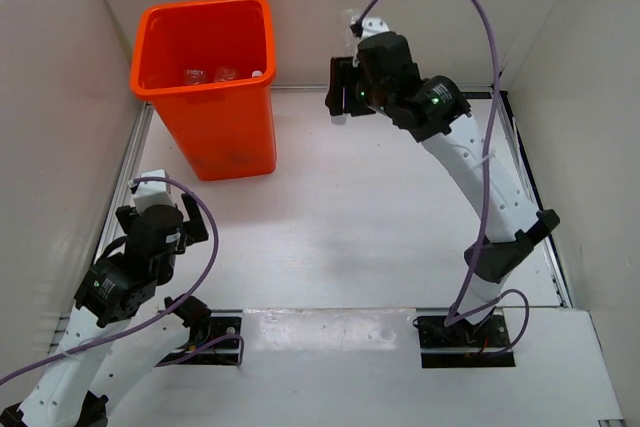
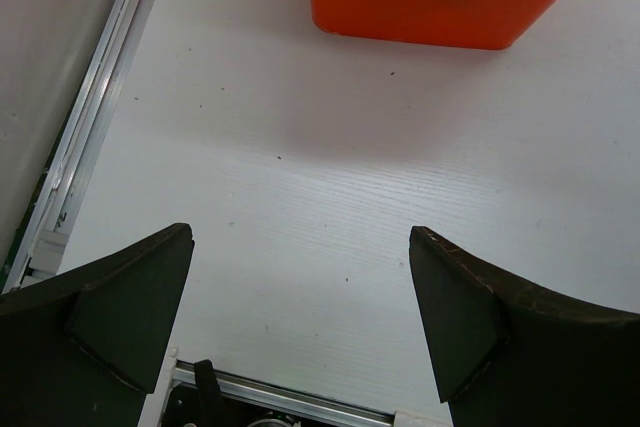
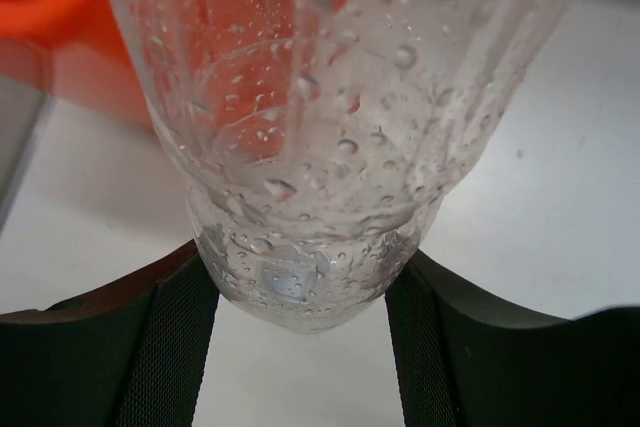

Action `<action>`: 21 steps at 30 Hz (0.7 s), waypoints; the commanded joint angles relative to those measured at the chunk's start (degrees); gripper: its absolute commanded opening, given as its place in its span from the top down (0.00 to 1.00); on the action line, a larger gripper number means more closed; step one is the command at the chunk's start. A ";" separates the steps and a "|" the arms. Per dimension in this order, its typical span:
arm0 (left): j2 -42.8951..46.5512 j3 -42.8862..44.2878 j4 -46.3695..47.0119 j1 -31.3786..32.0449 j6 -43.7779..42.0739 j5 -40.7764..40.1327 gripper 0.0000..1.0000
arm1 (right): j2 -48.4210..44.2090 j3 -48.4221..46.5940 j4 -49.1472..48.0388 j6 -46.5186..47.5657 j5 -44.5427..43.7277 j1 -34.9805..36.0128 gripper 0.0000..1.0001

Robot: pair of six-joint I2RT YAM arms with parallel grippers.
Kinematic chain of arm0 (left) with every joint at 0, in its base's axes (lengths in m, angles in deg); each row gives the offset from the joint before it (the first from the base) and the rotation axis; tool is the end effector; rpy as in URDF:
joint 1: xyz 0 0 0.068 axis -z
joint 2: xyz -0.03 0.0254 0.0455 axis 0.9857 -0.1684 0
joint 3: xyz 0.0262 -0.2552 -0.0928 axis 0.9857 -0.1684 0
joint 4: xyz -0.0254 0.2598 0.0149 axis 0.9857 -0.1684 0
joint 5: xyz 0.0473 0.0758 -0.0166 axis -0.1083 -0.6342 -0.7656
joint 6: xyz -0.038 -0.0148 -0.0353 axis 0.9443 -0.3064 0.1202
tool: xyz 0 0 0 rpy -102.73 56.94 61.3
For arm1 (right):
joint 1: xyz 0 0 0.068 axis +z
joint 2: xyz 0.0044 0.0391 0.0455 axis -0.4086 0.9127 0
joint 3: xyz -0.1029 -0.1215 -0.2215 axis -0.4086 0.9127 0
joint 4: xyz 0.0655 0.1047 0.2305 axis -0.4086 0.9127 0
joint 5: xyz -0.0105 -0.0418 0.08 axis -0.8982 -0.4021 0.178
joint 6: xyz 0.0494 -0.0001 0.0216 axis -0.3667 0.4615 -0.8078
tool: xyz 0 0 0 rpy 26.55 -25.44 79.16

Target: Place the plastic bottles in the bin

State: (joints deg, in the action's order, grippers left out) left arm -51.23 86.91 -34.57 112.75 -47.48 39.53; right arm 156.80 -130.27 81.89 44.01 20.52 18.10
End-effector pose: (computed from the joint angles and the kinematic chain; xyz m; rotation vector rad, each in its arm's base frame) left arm 0.0692 -0.0171 0.3433 -0.2103 2.0700 0.1840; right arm 0.2685 0.2318 0.4820 -0.2419 2.0665 0.4163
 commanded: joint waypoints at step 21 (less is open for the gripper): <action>-0.72 -0.33 1.93 0.16 -1.53 2.17 0.00 | 21.36 -25.00 -47.09 26.86 -21.21 14.48 1.00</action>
State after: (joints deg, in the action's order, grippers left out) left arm -51.28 86.89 -34.11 112.75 -48.40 40.90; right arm 178.02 -152.46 44.66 68.00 0.80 33.34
